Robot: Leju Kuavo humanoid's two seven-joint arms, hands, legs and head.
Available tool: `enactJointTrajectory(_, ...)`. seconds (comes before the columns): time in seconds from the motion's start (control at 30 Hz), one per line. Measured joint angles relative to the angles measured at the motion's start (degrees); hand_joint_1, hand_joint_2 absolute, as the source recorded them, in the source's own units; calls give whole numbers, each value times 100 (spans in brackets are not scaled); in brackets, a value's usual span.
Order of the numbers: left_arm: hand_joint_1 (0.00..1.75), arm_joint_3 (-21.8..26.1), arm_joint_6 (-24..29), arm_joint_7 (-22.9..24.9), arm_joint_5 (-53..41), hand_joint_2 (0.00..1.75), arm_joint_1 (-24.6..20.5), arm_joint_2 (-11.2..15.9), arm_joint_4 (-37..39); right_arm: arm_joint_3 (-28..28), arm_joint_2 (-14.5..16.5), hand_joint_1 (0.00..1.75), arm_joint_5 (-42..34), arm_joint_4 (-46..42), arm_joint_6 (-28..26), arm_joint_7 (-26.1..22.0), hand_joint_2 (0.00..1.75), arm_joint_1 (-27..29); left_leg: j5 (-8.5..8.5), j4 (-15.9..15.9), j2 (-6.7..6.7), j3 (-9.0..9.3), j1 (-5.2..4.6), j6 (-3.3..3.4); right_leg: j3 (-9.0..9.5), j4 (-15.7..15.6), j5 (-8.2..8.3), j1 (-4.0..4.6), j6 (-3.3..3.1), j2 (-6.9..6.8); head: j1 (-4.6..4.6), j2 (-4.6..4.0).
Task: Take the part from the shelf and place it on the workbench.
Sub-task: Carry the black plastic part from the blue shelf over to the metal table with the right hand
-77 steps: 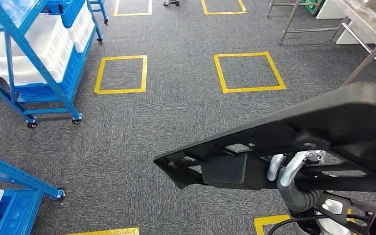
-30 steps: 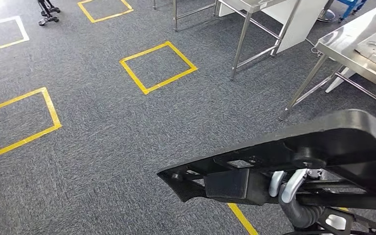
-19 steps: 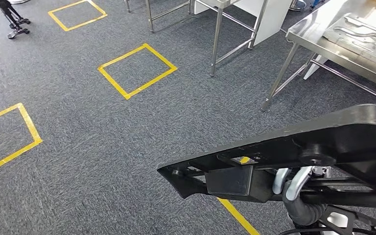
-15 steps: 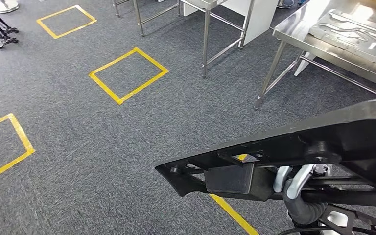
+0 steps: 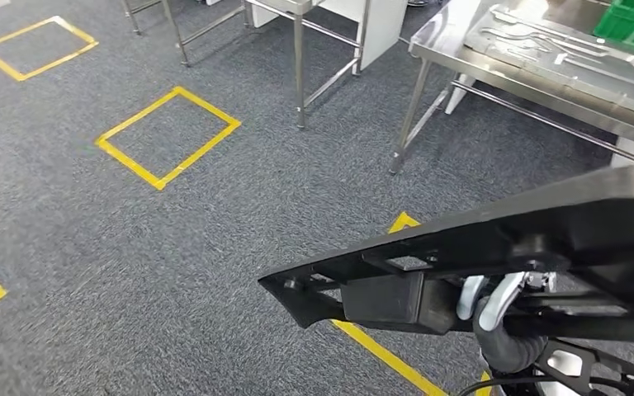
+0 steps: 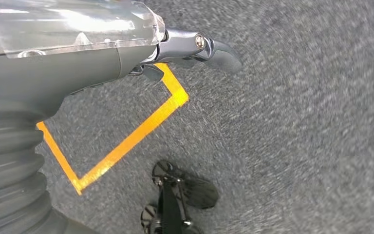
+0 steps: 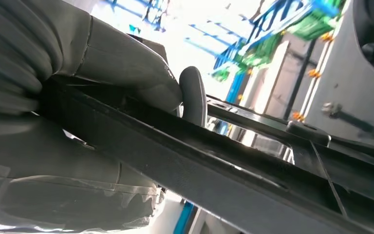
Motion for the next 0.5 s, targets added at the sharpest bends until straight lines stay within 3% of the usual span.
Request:
enactJointTrajectory(0.03, 0, -1, -21, 6, -25, 175, 4, -15, 1, 2, 0, 166, 2, 5, -12, 43, 175, -24, -11, 1, 72, 2, -3, 7, -193, 350, -122, -16, 22, -38, 0, 0)
enactJointTrajectory(0.1, 0, -2, -40, 15, -58, 175, 3, -43, 2, 5, -1, 166, 10, 17, -26, 95, 175, -37, -40, 3, 207, 25, -4, 3, -325, 539, -59, -43, 50, -71, 2, 0)
enactJointTrajectory(0.17, 0, -4, -49, 33, -74, 175, -3, -79, 4, 6, -5, 166, 13, 22, -28, 110, 175, -63, -83, 3, 332, 85, -5, -24, 1, -123, 351, -39, 30, -188, 3, 0)
enactJointTrajectory(0.23, 0, -7, -67, 78, -87, 175, -14, -122, 11, 8, -16, 166, 4, 20, -26, 122, 175, -105, -135, 4, 439, 146, -28, -76, 367, -849, 608, 27, -40, -404, 1, 0)
enactJointTrajectory(0.3, 0, -9, -94, 114, -106, 175, -31, -154, 20, 11, -57, 166, -27, 19, -15, 130, 175, -124, -174, -2, 541, 183, -51, -132, 451, -1056, 610, 82, -103, -454, -4, 0)
enactJointTrajectory(0.37, 0, -26, -125, 116, -129, 175, -56, -184, 27, 10, -146, 166, -75, 15, 13, 132, 175, -111, -210, -13, 611, 234, -52, -191, 466, -1094, 624, 62, -156, -313, -6, 0)
enactJointTrajectory(0.43, 0, -50, -161, 108, -147, 175, -76, -217, 35, 5, -245, 166, -130, 8, 57, 124, 175, -98, -379, 220, 406, 178, -40, -235, 531, -1162, 647, 16, -221, -194, -18, 0)
enactJointTrajectory(0.5, 0, -59, -190, 120, -152, 175, -69, -250, 48, 1, -314, 166, -175, 7, 105, 112, 175, -84, -723, 927, 109, -158, -22, -249, 570, -1187, 649, -1, -269, -80, -39, 0)
